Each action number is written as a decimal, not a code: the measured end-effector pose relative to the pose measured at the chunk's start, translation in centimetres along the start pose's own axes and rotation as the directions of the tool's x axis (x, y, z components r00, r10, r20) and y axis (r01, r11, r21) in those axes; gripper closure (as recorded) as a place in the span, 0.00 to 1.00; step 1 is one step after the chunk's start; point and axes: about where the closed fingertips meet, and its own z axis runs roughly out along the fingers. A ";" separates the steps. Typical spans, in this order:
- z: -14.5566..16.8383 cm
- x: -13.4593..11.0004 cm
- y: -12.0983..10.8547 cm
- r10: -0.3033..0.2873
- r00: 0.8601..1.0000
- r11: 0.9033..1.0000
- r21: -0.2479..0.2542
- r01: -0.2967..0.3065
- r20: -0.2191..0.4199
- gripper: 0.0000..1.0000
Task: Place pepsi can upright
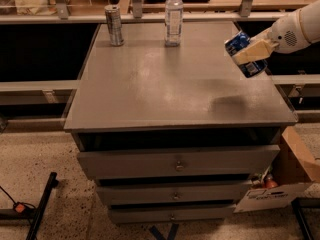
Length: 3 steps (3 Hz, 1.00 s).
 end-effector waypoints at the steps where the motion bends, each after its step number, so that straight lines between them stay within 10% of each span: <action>1: -0.8 0.3 0.4 0.068 0.985 0.992 -0.118 -0.049 0.158 1.00; 3: -2.7 -0.2 1.1 0.249 0.876 0.934 -0.343 -0.104 0.413 1.00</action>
Offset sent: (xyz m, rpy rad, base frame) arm -0.0280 -0.0269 0.0319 0.7468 0.0103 0.1571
